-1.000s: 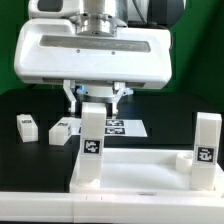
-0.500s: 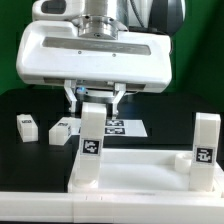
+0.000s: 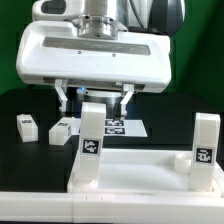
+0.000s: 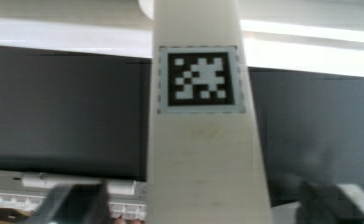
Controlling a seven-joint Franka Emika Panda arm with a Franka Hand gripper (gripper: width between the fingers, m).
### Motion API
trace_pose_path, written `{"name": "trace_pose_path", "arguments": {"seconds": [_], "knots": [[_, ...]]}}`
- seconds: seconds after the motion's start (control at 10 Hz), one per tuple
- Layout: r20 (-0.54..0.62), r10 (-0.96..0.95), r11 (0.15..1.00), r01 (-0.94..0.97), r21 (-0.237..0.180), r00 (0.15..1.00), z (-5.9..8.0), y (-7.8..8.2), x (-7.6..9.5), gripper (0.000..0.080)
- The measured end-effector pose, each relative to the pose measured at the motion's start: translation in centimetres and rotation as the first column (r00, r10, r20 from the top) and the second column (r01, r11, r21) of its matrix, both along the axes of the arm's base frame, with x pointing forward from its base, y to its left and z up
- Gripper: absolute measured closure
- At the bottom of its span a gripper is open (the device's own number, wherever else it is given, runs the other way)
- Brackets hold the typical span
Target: Assemble desk
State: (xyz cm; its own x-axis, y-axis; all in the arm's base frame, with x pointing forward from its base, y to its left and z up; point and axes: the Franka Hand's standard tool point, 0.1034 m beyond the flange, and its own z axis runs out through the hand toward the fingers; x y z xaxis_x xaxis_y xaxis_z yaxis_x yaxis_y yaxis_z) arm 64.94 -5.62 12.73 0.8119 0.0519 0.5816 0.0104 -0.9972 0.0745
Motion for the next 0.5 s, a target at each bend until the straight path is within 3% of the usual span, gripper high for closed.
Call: {"name": "trace_pose_path", "arguments": {"seconds": [0.1,0.2,0.5], "knots": [[0.0,0.0,1.0,0.0,0.0,1.0,0.0,0.0,0.0,0.0213],[0.0,0.0,1.0,0.0,0.0,1.0,0.0,0.0,0.0,0.0161],[-0.004,0.001,1.0,-0.001,-0.002,1.0,0.7,-0.3,0.07,0.0153]]}}
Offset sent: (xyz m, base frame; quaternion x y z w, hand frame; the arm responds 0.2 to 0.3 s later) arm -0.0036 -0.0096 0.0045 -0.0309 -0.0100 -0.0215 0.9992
